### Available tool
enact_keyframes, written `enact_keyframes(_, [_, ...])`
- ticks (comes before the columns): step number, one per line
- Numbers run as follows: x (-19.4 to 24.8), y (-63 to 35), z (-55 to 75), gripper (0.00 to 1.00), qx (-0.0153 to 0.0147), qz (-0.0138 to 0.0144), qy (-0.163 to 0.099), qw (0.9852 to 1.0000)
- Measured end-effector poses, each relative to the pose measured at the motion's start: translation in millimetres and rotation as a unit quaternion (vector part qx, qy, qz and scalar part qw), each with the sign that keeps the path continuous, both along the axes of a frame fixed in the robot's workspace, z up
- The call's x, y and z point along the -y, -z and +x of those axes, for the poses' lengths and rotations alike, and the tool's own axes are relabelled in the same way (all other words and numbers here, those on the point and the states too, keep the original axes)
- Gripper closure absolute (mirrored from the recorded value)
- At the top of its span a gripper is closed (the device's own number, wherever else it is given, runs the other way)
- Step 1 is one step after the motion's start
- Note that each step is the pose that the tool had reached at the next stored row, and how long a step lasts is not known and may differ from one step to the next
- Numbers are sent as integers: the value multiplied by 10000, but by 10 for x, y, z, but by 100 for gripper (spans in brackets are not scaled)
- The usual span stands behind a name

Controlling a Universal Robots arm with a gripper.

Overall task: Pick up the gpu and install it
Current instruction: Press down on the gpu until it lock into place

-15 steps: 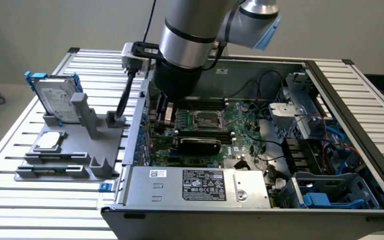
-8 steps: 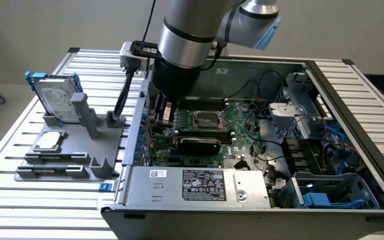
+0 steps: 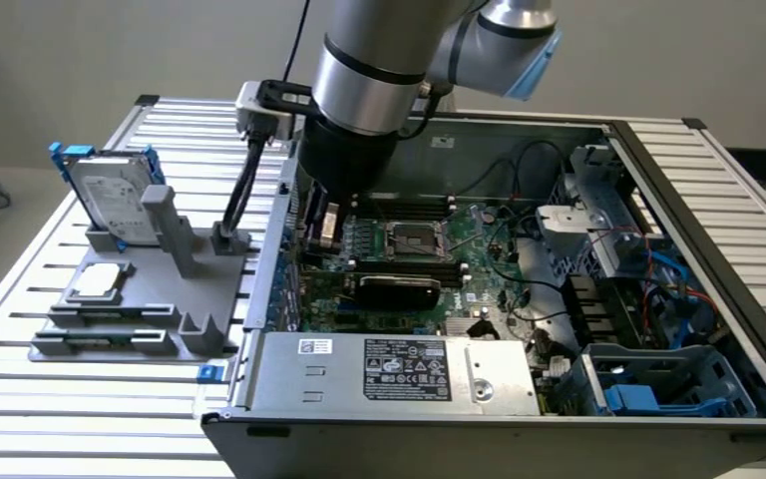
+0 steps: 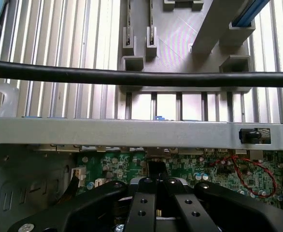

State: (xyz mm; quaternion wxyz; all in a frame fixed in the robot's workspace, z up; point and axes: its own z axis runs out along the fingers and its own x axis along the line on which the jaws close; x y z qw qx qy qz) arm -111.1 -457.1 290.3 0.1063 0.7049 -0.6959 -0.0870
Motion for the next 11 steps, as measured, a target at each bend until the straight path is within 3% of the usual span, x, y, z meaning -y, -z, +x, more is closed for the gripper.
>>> enact_keyframes(6, [-19, 0, -4, 89, -7, -25, 5, 10000])
enact_keyframes(11, [-28, 0, -9, 89, -50, -31, 27, 10000])
